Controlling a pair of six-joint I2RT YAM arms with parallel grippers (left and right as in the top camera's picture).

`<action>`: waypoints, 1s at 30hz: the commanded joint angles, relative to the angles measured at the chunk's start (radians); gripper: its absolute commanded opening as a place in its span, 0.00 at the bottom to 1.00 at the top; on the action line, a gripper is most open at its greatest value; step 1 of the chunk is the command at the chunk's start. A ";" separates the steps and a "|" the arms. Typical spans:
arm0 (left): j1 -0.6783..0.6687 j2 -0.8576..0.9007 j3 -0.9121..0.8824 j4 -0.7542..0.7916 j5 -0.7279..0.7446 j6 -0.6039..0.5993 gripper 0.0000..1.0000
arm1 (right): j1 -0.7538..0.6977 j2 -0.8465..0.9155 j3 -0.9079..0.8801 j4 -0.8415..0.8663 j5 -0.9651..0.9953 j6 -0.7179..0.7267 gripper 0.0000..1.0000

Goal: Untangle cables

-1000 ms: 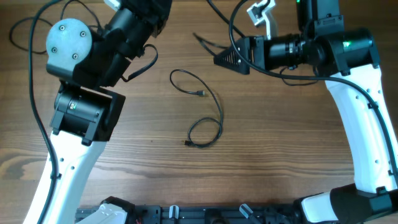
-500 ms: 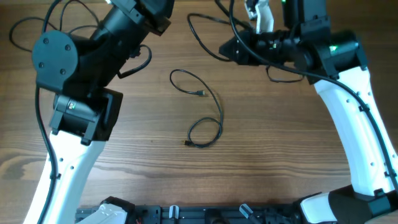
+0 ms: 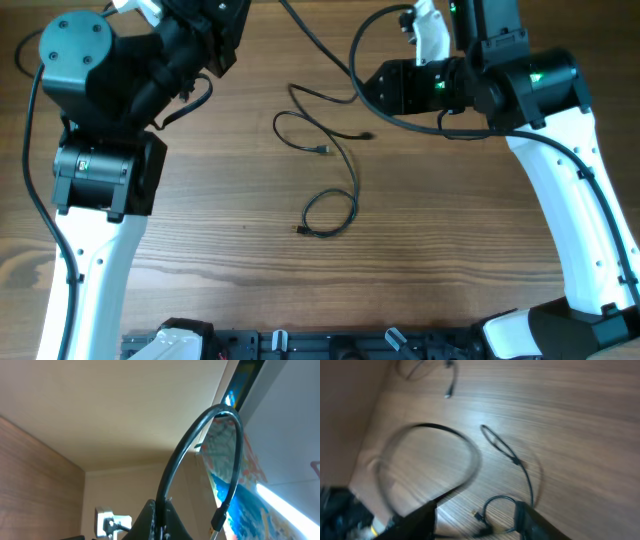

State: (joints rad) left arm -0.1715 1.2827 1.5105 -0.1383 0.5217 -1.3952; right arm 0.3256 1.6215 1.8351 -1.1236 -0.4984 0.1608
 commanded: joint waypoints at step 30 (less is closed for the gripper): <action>-0.162 0.002 0.006 -0.203 -0.506 -0.251 0.04 | 0.058 -0.135 0.005 0.164 0.012 -0.161 0.95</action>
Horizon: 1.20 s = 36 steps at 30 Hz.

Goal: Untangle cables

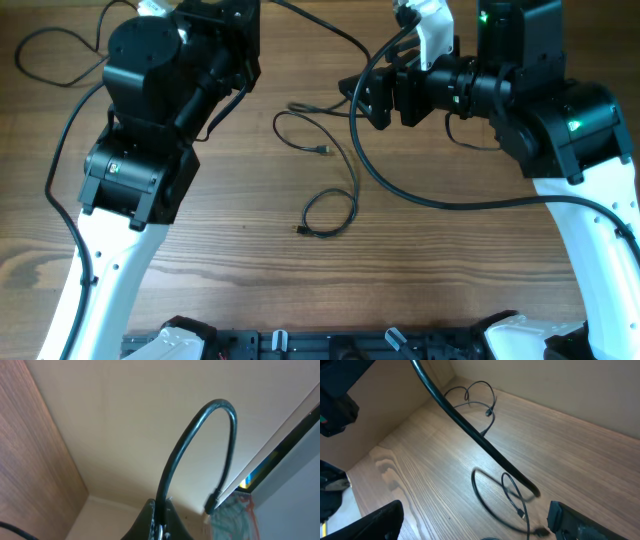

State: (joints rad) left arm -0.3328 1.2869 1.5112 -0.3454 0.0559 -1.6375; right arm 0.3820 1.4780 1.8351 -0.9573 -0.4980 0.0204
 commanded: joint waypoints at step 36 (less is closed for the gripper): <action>-0.047 -0.004 0.005 0.080 0.317 -0.107 0.04 | 0.001 -0.020 0.004 0.056 0.242 -0.084 0.54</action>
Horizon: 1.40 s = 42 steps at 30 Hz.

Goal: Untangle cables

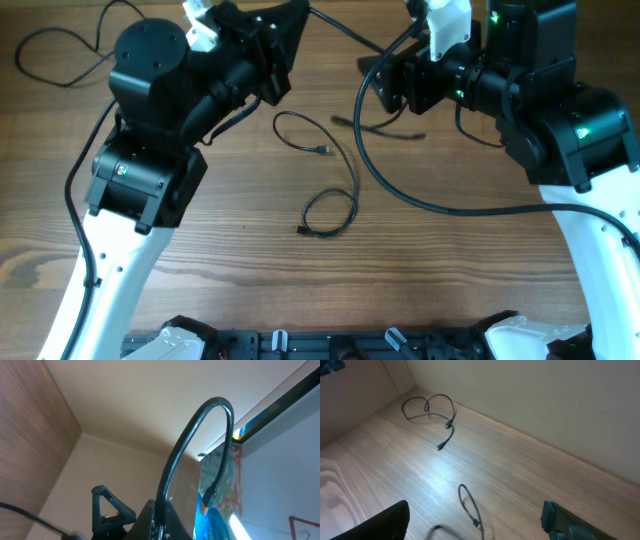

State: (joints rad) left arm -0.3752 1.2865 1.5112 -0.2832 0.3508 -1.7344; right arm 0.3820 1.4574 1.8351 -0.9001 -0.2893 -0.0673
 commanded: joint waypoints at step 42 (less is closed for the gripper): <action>-0.010 0.015 0.005 -0.755 0.094 1.443 0.91 | 0.000 0.000 0.004 -0.138 0.099 1.309 0.04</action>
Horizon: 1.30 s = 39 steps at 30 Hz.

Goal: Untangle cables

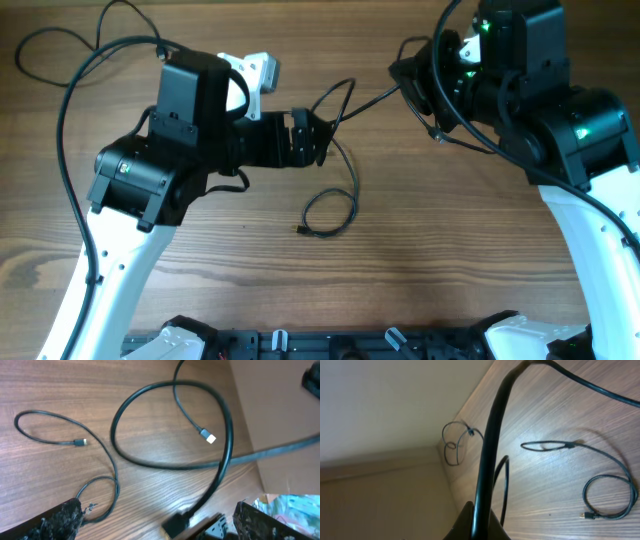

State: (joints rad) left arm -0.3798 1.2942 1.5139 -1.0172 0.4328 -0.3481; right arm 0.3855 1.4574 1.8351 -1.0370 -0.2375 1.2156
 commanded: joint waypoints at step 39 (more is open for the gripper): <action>-0.148 0.028 0.002 0.028 -0.367 0.038 0.04 | -0.003 0.039 0.004 -0.075 -0.121 -0.035 0.04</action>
State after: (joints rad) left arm -0.5564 1.3167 1.5139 -0.9882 0.2100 -0.2066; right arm 0.3855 1.4887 1.8351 -1.1103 -0.3588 1.2030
